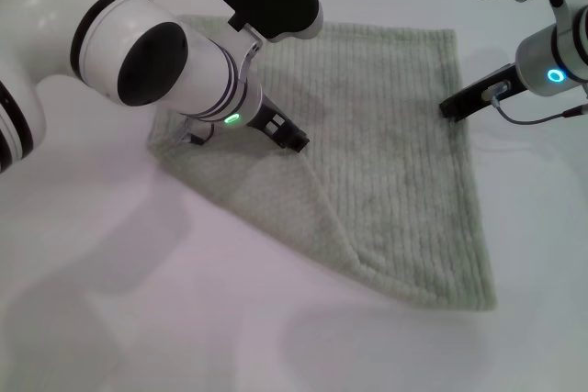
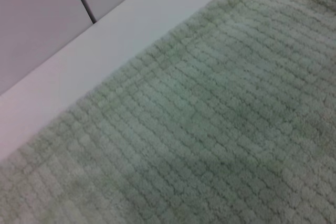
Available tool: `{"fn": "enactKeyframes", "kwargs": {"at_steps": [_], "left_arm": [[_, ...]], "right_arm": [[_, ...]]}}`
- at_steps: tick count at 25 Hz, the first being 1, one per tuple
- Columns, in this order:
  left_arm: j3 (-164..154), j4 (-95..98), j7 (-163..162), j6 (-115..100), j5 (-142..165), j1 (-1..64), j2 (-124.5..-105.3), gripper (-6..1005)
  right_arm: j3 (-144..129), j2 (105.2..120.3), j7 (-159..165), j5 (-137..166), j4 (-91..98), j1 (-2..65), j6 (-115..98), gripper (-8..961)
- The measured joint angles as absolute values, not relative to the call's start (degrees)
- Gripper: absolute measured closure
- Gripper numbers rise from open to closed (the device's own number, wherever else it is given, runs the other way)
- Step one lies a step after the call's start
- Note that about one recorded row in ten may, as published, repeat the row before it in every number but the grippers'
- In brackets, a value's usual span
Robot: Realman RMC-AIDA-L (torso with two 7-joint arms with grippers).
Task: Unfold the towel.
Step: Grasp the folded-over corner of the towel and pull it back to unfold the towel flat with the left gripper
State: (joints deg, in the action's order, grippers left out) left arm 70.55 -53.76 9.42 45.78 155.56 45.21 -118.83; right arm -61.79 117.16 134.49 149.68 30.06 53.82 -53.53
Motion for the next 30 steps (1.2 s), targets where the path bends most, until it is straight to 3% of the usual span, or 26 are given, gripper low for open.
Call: {"fn": "enactKeyframes", "kwargs": {"at_steps": [30], "left_arm": [[70.2, -52.6, 9.3, 46.1, 155.6, 46.4, -118.83, 348]], "right_arm": [[-61.8, 117.07, 134.4, 149.7, 30.1, 53.7, -53.5, 954]]}}
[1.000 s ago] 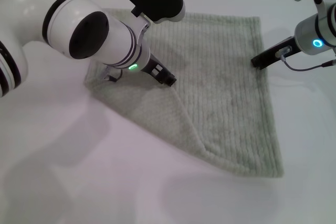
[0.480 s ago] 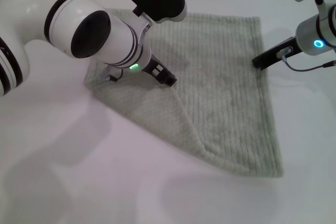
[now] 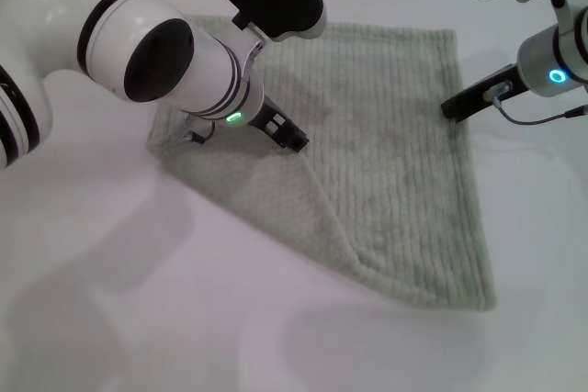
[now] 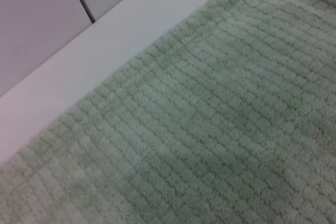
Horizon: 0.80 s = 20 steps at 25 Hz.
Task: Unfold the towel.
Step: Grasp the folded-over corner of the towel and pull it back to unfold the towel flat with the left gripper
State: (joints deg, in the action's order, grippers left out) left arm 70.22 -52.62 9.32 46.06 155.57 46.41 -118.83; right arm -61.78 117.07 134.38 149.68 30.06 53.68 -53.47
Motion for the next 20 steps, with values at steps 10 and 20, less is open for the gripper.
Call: {"fn": "enactKeyframes", "kwargs": {"at_steps": [10, 20], "left_arm": [[70.6, -52.6, 9.2, 45.7, 155.7, 46.4, -118.83, 352], [70.6, -51.4, 9.2, 45.7, 155.6, 47.3, -118.83, 355]], "right_arm": [[-61.8, 117.07, 134.4, 149.7, 30.0, 53.7, -53.6, 954], [-61.8, 117.07, 134.4, 149.7, 30.1, 53.7, -53.6, 954]]}}
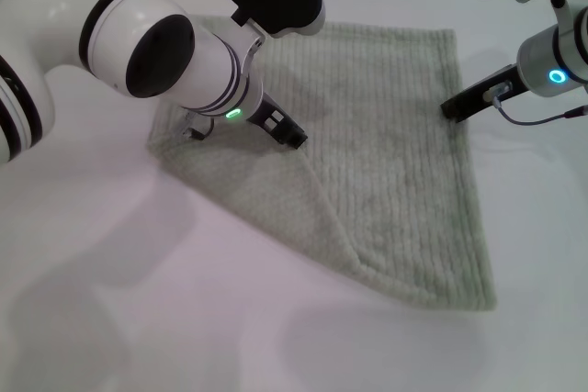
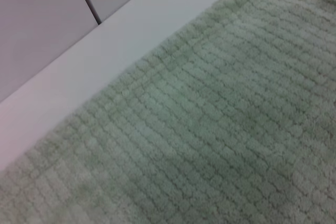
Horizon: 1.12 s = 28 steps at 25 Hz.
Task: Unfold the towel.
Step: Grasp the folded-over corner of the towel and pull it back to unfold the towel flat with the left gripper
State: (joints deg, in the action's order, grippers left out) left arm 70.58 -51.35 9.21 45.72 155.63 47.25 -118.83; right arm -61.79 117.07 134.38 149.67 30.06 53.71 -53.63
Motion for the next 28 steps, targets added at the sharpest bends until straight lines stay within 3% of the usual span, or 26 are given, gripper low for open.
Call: {"fn": "enactKeyframes", "kwargs": {"at_steps": [12, 17, 28], "left_arm": [[70.4, -51.6, 10.4, 48.4, 155.8, 48.6, -118.7, 360], [70.1, -52.4, 10.6, 49.2, 156.0, 48.7, -118.79, 590], [69.7, -61.0, 10.3, 54.4, 157.6, 47.1, -118.63, 812]], "right_arm": [[-61.8, 117.07, 134.4, 149.7, 30.1, 53.6, -53.6, 954], [-61.8, 117.07, 134.4, 149.7, 30.1, 53.7, -53.6, 954], [-61.8, 117.04, 134.4, 149.7, 30.1, 53.5, -53.6, 954]]}}
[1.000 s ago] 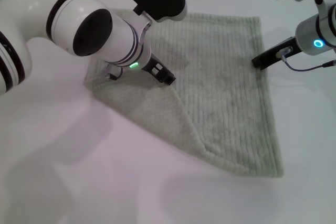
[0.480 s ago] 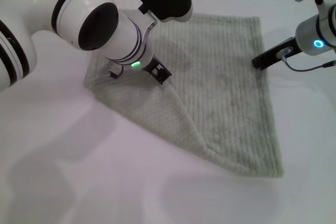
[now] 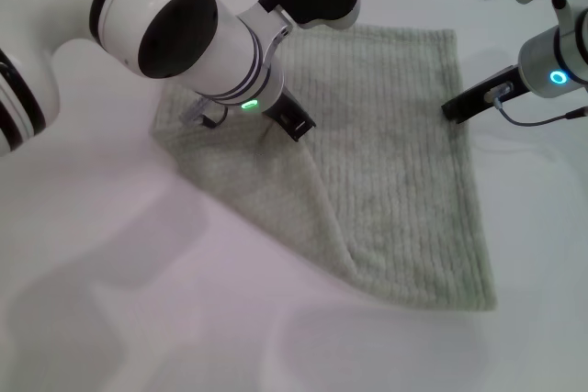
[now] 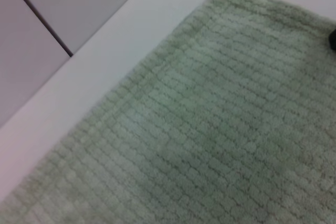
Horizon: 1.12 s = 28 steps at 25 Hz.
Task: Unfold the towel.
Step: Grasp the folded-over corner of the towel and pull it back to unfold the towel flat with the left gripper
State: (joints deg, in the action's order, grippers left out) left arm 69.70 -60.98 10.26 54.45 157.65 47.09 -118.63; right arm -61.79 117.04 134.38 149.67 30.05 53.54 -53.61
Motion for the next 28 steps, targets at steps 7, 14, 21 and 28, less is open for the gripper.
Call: {"fn": "enactKeyframes", "kwargs": {"at_steps": [7, 14, 21, 28], "left_arm": [[70.1, -67.9, 8.8, 59.3, 161.7, 44.9, -118.68, 944], [70.5, -74.4, 7.9, 67.5, 165.3, 43.3, -118.57, 945], [70.6, -78.5, 7.9, 74.2, 165.5, 42.7, -118.44, 944], [70.6, -81.9, 8.3, 79.4, 165.5, 41.5, -118.24, 942]], "right_arm": [[-61.8, 117.0, 134.4, 149.7, 30.1, 53.4, -53.5, 954], [-61.8, 117.0, 134.4, 149.7, 30.1, 53.5, -53.4, 954], [-61.8, 117.06, 134.6, 149.7, 30.1, 53.5, -53.4, 954], [-61.8, 117.14, 134.5, 149.7, 30.1, 53.4, -53.4, 954]]}}
